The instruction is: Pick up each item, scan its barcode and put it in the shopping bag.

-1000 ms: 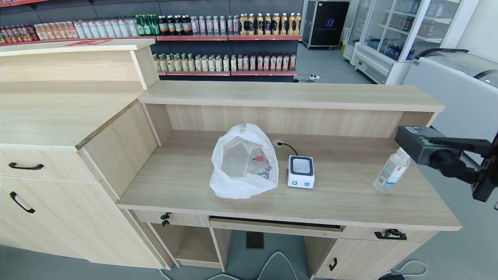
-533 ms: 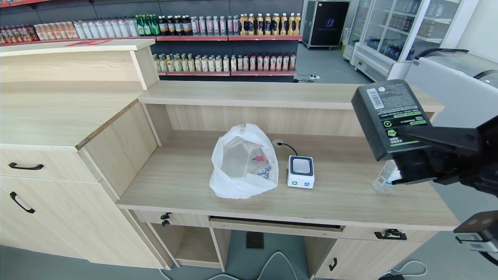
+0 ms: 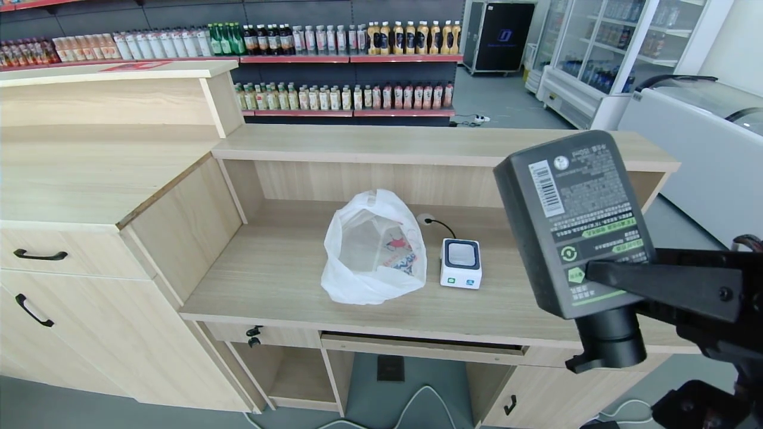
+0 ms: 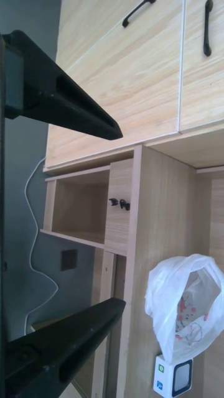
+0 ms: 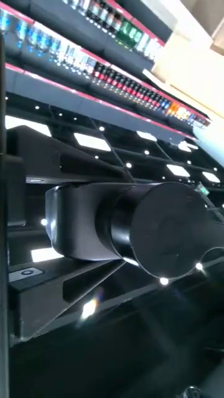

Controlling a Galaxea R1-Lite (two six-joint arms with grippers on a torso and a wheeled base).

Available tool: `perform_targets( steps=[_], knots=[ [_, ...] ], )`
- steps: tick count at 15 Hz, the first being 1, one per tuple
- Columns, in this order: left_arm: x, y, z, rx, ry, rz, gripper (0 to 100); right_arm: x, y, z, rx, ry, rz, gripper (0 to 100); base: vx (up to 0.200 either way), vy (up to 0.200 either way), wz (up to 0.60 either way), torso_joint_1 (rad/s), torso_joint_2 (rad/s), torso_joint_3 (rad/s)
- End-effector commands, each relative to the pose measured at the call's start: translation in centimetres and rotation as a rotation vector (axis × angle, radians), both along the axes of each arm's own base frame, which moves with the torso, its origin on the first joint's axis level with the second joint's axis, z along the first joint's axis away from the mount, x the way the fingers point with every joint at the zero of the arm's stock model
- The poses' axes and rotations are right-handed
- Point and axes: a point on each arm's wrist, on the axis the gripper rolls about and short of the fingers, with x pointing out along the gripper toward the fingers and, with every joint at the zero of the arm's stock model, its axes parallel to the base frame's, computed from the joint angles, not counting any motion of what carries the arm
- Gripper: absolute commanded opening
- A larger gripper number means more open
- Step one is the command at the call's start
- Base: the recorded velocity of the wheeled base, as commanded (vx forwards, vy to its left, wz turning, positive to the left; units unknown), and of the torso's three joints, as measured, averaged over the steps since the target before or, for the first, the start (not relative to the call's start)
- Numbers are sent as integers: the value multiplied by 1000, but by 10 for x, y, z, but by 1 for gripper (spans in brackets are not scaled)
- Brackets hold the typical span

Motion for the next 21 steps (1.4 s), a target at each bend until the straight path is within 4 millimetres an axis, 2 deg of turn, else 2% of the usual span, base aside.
perform_targets(
  steps=[1, 4, 7, 8, 10, 13, 15, 18, 21],
  knots=[
    [0, 0, 0, 0, -1, 1, 100, -3, 6, -3, -7, 17, 32, 0, 0, 0, 0, 0, 0, 0],
    [0, 0, 0, 0, 0, 1, 100, -9, 12, -11, -36, 82, 75, 0, 0, 0, 0, 0, 0, 0],
    [0, 0, 0, 0, 0, 1, 100, -16, 27, -17, -69, 210, 175, 0, 0, 0, 0, 0, 0, 0],
    [0, 0, 0, 0, 0, 1, 100, -18, 34, -8, -45, 164, 212, 0, 0, 0, 0, 0, 0, 0],
    [0, 0, 0, 0, 0, 1, 100, -18, 42, -5, -13, 111, 243, 0, 0, 0, 0, 0, 0, 0],
    [0, 0, 0, 0, 0, 1, 100, -15, 47, -6, 26, 96, 166, 0, 0, 0, 0, 0, 0, 0],
    [0, 0, 0, 0, 0, 1, 100, -22, 54, -6, 42, 108, 144, 0, 0, 0, 0, 0, 0, 0],
    [0, 0, 0, 0, -1, 1, 100, -28, 62, -7, 37, 119, 189, 0, 0, 0, 0, 0, 0, 0],
    [0, 0, 0, 0, 0, 1, 100, -32, 60, -7, 38, 118, 197, 0, 0, 0, 0, 0, 0, 0]
  ],
)
